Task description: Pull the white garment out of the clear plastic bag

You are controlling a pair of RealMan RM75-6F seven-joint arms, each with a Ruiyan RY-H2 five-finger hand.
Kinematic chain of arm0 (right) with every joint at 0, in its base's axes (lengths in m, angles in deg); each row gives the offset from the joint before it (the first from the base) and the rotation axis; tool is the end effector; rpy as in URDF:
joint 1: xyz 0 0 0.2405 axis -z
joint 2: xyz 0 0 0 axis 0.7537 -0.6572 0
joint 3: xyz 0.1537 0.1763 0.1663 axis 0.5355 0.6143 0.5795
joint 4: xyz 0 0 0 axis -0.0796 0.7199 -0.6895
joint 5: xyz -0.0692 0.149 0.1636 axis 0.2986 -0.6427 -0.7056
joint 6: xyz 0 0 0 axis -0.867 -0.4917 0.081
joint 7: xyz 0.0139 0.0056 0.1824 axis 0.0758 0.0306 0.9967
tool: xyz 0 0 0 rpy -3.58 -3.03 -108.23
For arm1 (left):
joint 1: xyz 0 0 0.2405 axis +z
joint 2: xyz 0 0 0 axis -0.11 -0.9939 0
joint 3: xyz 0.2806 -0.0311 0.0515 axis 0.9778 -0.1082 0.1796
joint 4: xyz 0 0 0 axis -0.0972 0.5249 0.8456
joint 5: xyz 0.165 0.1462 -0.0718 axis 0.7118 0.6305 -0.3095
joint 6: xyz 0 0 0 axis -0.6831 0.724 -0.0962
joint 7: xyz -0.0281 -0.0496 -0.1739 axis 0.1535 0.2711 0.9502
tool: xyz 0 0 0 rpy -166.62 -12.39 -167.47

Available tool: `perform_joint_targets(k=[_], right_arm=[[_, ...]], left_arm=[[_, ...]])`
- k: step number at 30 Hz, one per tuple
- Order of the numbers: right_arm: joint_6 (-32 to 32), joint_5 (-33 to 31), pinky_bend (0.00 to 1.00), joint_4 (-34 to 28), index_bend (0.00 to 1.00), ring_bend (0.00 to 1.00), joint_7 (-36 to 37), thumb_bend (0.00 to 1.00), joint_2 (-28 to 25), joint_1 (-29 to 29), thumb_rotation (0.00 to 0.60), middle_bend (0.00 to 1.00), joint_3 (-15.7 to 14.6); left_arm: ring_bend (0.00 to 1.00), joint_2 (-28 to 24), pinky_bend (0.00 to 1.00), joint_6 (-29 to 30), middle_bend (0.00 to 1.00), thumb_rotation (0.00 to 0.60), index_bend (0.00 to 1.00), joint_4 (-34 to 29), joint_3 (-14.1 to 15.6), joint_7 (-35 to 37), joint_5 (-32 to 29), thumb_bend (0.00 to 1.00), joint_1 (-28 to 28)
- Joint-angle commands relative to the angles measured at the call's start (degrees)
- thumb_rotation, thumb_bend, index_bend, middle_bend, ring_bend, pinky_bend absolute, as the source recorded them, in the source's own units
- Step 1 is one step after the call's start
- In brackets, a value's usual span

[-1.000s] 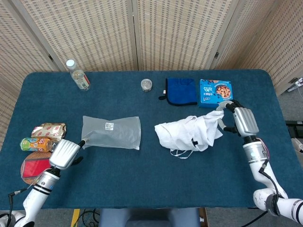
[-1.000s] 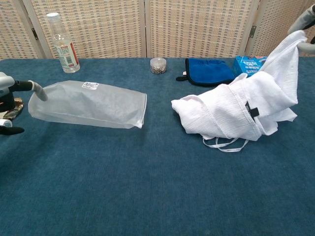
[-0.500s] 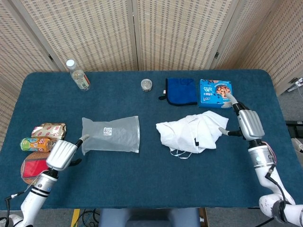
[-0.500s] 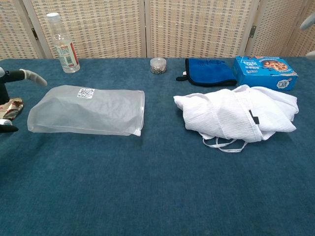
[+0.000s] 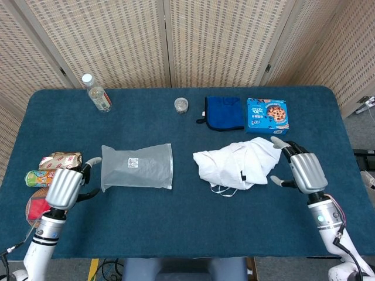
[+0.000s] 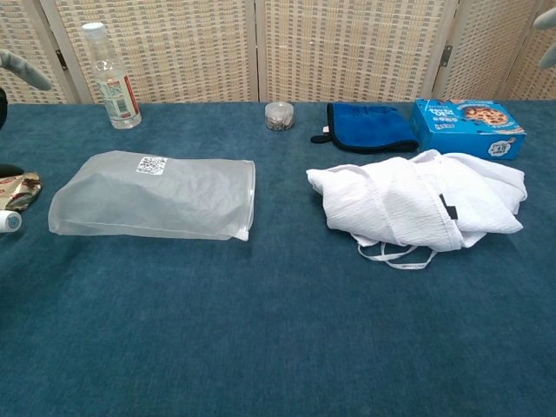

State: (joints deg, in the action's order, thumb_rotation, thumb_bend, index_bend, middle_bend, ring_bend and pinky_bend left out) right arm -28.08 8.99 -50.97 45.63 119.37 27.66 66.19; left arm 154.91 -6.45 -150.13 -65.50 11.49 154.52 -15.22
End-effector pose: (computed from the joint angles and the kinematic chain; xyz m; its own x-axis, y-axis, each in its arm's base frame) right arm -0.2493 -0.3246 0.1220 0.2717 -0.0483 0.9612 -0.9452 -0.2011 0.2571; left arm -0.2288 0.3135 0.0849 0.4237 -0.1297 0.8965 0.8520 -0.2790 -0.4430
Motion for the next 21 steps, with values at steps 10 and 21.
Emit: perform_joint_targets(k=[10,21], right_arm=[[-4.4,6.2,0.34,-1.1,0.15,0.18,-0.5,0.00,0.1,3.5,0.600,0.26,-3.5],[-8.9,10.3,0.34,0.2,0.15,0.18,1.5,0.00,-1.6,8.3,0.600,0.26,-7.0]], left_arm=[[0.44,-4.6,0.61,-0.2,0.42,0.600,0.31,-10.8,-0.6,-16.2,-6.5,0.08,2.3],[0.42,-6.0,0.59,3.2,0.40,0.600,0.32,-11.2,2.0,-16.1,-7.2,0.08,6.8]])
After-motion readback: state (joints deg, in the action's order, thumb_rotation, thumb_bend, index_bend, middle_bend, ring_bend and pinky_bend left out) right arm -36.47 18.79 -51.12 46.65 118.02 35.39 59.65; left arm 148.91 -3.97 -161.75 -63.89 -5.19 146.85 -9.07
